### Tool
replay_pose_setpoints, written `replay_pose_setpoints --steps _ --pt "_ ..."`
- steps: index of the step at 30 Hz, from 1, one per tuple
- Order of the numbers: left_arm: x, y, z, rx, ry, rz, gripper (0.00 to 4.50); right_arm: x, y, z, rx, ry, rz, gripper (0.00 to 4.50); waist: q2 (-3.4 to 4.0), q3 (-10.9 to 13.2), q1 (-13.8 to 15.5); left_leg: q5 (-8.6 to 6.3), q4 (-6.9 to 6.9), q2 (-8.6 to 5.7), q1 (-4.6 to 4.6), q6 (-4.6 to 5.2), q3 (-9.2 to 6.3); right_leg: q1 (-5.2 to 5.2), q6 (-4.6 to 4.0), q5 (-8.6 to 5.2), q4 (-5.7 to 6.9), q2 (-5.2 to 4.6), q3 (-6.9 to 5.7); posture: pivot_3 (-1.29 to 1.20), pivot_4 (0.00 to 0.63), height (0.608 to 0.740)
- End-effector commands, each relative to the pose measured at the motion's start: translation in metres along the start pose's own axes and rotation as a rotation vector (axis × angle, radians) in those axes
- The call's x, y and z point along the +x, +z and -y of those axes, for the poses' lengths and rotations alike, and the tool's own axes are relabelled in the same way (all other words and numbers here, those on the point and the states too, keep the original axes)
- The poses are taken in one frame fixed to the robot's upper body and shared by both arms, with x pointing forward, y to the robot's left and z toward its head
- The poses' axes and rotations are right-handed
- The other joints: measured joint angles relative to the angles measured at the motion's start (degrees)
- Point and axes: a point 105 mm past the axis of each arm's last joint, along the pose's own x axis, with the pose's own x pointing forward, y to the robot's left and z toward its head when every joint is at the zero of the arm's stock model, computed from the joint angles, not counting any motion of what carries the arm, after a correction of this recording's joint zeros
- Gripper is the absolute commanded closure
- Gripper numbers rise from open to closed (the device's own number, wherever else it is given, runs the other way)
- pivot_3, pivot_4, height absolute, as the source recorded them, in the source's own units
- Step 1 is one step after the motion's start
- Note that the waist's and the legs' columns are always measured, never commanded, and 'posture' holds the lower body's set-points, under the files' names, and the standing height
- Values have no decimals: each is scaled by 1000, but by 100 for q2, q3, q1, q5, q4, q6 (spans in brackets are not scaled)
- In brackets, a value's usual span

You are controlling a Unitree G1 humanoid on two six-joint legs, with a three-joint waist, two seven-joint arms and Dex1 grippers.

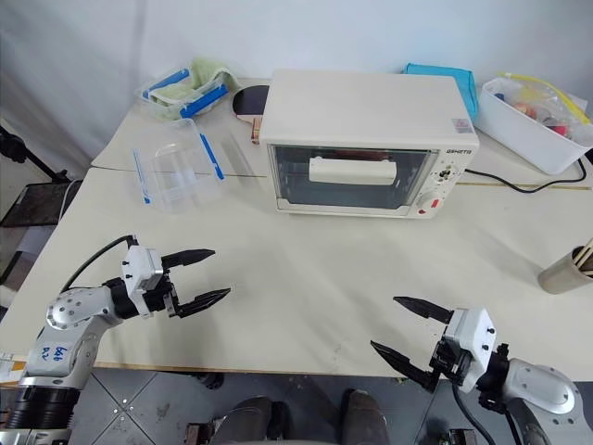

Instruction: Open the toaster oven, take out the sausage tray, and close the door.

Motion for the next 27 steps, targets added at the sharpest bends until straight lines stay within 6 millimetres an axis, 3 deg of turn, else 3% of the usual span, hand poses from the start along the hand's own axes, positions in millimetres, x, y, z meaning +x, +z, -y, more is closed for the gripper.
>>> replay_pose_setpoints --steps 1,6,9,15,22,27 --pt "0 13 -3 33 0 33 26 11 18 13 17 -32 71 0 0 0 -11 0 0 0 0 0 1 0 0 0 0 0 1 0 150 740" --pt "-4 28 -8 -55 -9 93 26 30 40 43 74 -73 151 0 -1 1 -54 1 3 2 2 -1 -4 -1 -1 -1 9 -2 0 0 150 740" --pt "-12 39 -9 -171 -42 146 26 46 56 72 82 -107 194 0 -4 2 -97 1 5 0 -4 0 -6 -2 -1 -1 8 -3 -2 0 150 740" --pt "-11 53 -3 -143 -62 193 26 66 77 105 82 -122 248 0 -1 2 -88 0 10 2 -19 -2 -20 -8 -9 -5 17 2 -21 0 150 740" --pt "-10 51 4 -134 -62 188 26 75 96 117 26 -86 315 0 -1 2 -97 1 12 -3 -20 1 -15 -6 -6 -3 14 0 -21 0 150 740" --pt "-8 50 7 -151 -68 189 26 76 102 96 12 44 345 0 -1 2 -86 1 13 -2 -20 1 -14 -7 -6 -3 16 1 -21 0 150 740"
